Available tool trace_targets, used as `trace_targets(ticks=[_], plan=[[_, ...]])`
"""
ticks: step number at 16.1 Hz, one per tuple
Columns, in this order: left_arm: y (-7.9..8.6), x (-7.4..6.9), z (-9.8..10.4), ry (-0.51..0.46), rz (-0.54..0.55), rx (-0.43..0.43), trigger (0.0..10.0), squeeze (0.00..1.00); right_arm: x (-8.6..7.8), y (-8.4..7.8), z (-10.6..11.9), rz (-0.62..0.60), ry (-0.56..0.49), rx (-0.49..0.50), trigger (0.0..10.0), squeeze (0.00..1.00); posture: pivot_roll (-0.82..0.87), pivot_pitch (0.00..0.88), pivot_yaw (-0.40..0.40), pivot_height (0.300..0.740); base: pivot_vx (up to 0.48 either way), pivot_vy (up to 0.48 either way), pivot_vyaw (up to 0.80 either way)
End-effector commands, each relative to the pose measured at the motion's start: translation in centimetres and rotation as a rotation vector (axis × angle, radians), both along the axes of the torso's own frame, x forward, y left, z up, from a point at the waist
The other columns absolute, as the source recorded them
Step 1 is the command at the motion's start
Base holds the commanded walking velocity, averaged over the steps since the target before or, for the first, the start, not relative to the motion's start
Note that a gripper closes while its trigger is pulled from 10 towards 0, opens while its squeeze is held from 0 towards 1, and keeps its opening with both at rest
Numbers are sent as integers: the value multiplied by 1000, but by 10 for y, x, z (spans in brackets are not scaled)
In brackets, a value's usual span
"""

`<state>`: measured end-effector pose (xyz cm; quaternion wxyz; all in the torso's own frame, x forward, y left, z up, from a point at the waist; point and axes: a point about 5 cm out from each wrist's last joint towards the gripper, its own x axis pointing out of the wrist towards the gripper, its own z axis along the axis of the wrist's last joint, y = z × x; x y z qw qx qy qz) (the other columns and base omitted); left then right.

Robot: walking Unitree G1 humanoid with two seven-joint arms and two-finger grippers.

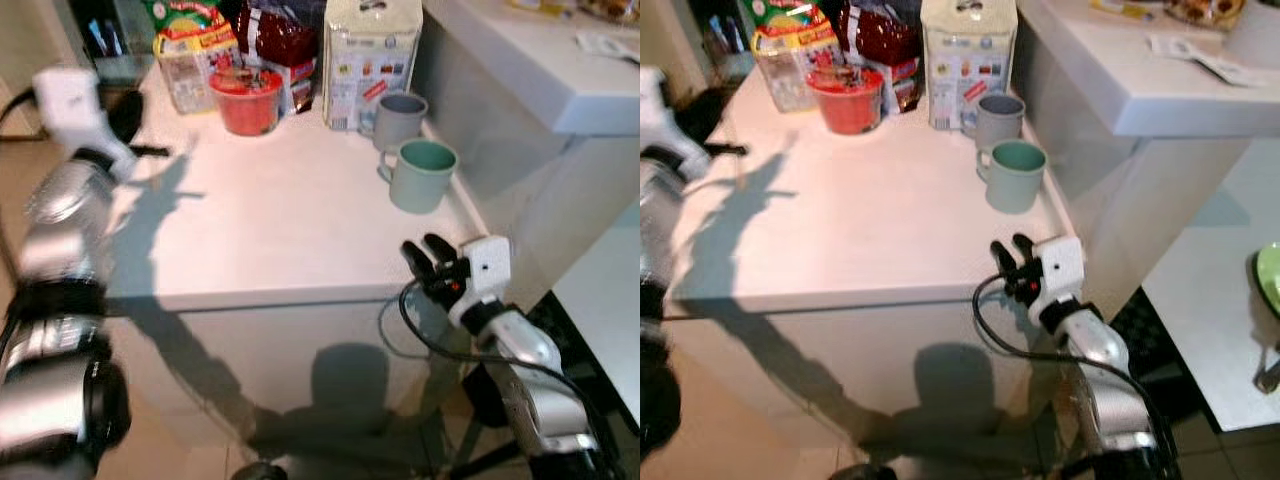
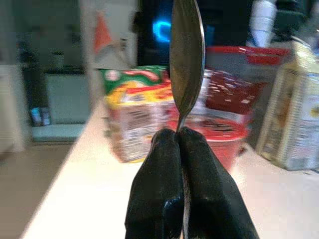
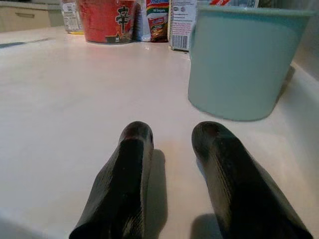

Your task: Setting the table

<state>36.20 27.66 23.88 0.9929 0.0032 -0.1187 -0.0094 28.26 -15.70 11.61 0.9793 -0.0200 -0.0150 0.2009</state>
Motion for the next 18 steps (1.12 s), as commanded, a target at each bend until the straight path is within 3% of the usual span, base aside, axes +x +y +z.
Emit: trace_targets(ticks=[1,4,5,6,8,11,13,16,18], plan=[[-2,-3,8,-35,13,-27,0,0,4,-2,2,-17,-25,-14,10000,0,82,0,-44,740,0,0,0],[-31,-16,7,-72,-29,-12,0,0,12,-1,30,-53,-191,-24,10000,0,93,0,-41,740,0,0,0],[-63,-28,10,-113,-105,-11,0,0,6,3,53,-25,-304,-24,10000,0,82,0,-31,740,0,0,0],[-70,-31,9,-118,-121,-6,0,0,5,2,54,-24,-316,-27,10000,0,82,0,-31,740,0,0,0],[-93,-53,-14,-89,-147,-35,0,0,-1,0,49,-24,-320,-46,10000,0,67,0,-24,740,0,0,0],[-98,-78,-27,-117,-73,-79,0,0,-6,0,46,-25,-323,-48,10000,0,64,0,-25,740,0,0,0],[-97,-85,-32,-105,-54,-71,0,0,-8,3,43,-17,-320,-49,10000,0,70,0,-28,740,0,0,0],[-86,-90,-56,-24,-21,-37,0,0,-8,9,35,-3,-299,-42,10000,0,80,0,-32,740,0,0,0],[-70,-103,-77,39,-11,9,0,0,-12,5,18,-7,-254,-74,10000,0,88,0,-36,740,0,0,0]])
